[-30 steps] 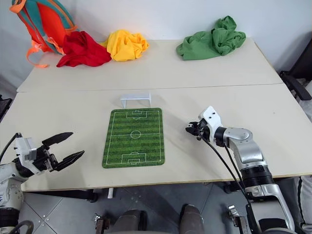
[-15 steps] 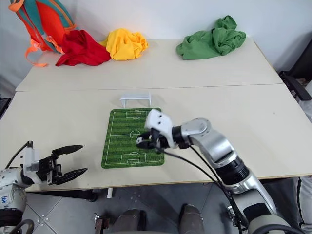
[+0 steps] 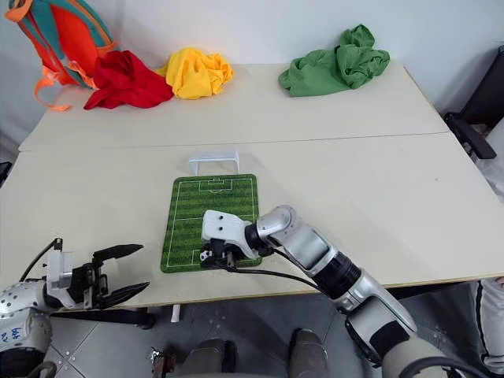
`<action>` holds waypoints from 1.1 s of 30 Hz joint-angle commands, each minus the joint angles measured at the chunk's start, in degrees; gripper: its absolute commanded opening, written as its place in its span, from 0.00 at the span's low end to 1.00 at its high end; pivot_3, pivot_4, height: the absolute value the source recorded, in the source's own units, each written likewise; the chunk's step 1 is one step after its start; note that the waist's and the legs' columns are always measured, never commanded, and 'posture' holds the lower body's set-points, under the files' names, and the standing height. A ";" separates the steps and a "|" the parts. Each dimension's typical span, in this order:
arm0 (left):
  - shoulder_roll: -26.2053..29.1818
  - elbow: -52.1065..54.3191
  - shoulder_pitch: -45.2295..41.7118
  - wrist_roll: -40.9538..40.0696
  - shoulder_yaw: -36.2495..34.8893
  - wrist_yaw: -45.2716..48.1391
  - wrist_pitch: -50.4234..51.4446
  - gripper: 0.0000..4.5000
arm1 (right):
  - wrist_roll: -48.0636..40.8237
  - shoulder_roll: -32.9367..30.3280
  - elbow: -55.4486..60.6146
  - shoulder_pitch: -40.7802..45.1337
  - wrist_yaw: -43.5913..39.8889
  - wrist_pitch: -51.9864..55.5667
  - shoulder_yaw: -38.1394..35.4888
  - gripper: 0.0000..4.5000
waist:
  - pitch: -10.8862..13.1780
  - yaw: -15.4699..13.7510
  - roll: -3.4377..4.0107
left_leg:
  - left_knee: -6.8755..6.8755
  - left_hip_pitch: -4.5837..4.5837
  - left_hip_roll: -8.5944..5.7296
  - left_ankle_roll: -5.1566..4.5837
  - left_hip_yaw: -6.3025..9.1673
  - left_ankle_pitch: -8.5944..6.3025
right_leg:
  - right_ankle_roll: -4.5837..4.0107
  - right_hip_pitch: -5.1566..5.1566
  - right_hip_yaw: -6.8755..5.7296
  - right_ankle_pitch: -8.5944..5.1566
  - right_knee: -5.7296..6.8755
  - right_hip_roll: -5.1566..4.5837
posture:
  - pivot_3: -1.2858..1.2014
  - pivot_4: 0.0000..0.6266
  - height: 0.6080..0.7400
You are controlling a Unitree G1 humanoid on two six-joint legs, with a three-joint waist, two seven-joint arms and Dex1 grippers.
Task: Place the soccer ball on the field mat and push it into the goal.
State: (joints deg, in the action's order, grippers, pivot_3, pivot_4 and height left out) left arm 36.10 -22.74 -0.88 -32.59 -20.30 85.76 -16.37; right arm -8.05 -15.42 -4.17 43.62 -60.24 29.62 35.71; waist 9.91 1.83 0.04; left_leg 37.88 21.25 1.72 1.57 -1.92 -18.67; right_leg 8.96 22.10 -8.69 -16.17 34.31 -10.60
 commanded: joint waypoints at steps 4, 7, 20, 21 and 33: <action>-0.36 2.57 1.37 -1.63 -1.73 -1.03 -0.81 1.00 | 1.12 1.35 -2.33 1.21 -1.51 -3.18 -0.98 0.19 | 0.00 -0.02 0.00 | 0.00 0.03 0.00 0.00 -0.12 0.00 | 0.00 0.18 0.13 0.00 0.13 0.00 | 0.52 0.24 1.00; -0.43 2.75 1.46 -1.71 -1.78 -1.46 -1.01 1.00 | 1.76 1.44 -3.90 0.96 -1.64 -4.02 -1.20 0.19 | 0.00 0.00 0.00 | 0.00 0.03 0.00 0.00 -0.24 0.00 | 0.00 0.29 0.26 0.00 0.22 0.00 | 0.52 0.24 1.00; -0.41 2.09 -0.10 -1.46 -1.46 -2.31 -1.13 1.00 | 2.01 2.28 -4.50 -0.12 -1.55 -4.87 -2.50 0.63 | 0.00 0.00 0.00 | 0.06 0.02 0.02 0.01 -0.34 0.00 | -0.05 0.37 0.37 -0.01 0.36 0.01 | 0.52 0.24 1.00; -0.41 2.05 -0.26 -1.43 -1.43 -2.35 -1.11 1.00 | 1.60 2.25 -3.71 -0.26 -1.80 -4.71 -2.70 0.69 | 0.00 0.00 0.00 | 0.06 0.02 0.02 0.01 -0.34 -0.01 | -0.05 0.37 0.37 -0.01 0.37 0.01 | 0.52 0.24 1.00; -0.94 1.57 -2.00 -1.12 -0.85 -2.62 -1.03 1.00 | 0.79 2.42 0.32 0.78 -2.44 -2.83 -4.91 0.69 | 0.00 0.01 0.00 | 0.06 0.03 0.02 0.01 -0.36 -0.01 | -0.06 0.40 0.39 -0.01 0.38 0.02 | 0.52 0.24 1.00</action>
State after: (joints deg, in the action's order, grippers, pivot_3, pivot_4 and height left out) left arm 35.14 -21.22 -2.73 -33.36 -20.95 83.27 -16.93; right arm -6.07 -13.30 -6.78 43.40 -62.23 26.52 32.53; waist 9.91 1.84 0.04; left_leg 37.94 21.28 1.74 1.58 -2.29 -18.68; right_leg 8.90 22.50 -8.30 -16.19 34.69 -10.58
